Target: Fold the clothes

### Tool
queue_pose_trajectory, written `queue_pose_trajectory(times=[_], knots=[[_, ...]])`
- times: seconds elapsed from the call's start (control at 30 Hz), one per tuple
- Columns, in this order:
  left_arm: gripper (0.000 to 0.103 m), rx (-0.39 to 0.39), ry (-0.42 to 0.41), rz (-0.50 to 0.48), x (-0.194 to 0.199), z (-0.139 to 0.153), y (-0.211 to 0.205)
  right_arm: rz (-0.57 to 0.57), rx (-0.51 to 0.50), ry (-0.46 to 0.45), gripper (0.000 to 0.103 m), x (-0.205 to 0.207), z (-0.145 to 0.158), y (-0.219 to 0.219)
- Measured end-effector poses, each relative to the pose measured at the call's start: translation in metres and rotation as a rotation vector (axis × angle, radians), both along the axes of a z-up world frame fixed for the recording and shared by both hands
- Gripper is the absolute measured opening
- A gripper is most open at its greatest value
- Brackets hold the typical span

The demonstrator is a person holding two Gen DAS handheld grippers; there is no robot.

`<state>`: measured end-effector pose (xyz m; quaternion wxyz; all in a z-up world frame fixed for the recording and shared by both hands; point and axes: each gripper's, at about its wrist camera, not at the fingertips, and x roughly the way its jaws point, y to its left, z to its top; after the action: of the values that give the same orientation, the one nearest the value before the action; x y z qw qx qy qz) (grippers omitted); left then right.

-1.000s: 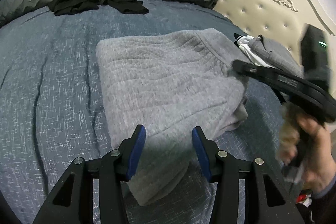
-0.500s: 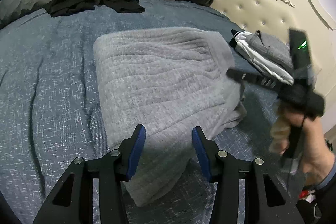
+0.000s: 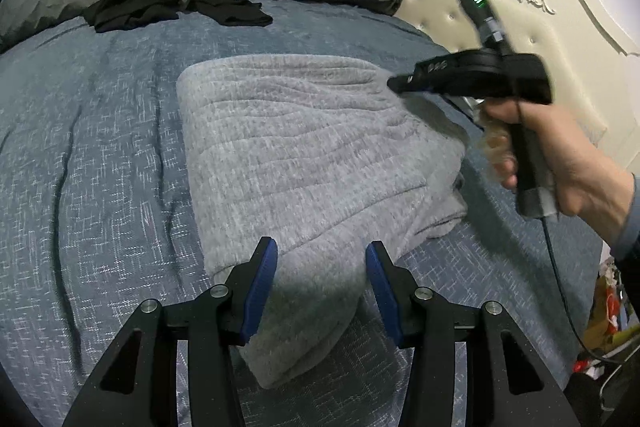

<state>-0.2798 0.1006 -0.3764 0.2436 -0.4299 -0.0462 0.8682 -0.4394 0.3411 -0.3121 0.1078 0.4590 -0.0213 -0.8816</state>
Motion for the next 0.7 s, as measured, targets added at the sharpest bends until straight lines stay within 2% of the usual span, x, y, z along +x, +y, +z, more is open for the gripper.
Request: queue_pose_trajectory(times=[0.07, 0.2, 0.27, 0.4, 0.5, 0.6, 0.7], knots=[[0.050, 0.002, 0.003, -0.003, 0.000, -0.001, 0.001, -0.037, -0.005, -0.051, 0.005, -0.009, -0.016, 0.011], [0.050, 0.004, 0.000, -0.002, 0.001, -0.001, 0.001, -0.047, -0.032, -0.098, 0.005, -0.008, -0.040, 0.023], [0.050, 0.003, 0.000, 0.000, 0.001, -0.001, 0.002, -0.044, -0.040, -0.083, 0.005, -0.005, -0.039, 0.025], [0.050, -0.001, 0.000, 0.004, 0.002, 0.000, 0.002, -0.038, -0.070, 0.020, 0.005, 0.004, -0.007, 0.027], [0.050, -0.001, 0.000, 0.005, 0.002, 0.000, 0.002, 0.022, -0.091, 0.080, 0.005, 0.006, 0.016, 0.014], [0.050, -0.002, -0.001, -0.001, 0.003, -0.002, 0.002, 0.084, -0.061, 0.061, 0.005, -0.003, 0.018, -0.006], [0.050, -0.003, -0.002, -0.006, 0.004, -0.003, 0.002, 0.083, 0.009, -0.036, 0.005, -0.019, -0.006, -0.016]])
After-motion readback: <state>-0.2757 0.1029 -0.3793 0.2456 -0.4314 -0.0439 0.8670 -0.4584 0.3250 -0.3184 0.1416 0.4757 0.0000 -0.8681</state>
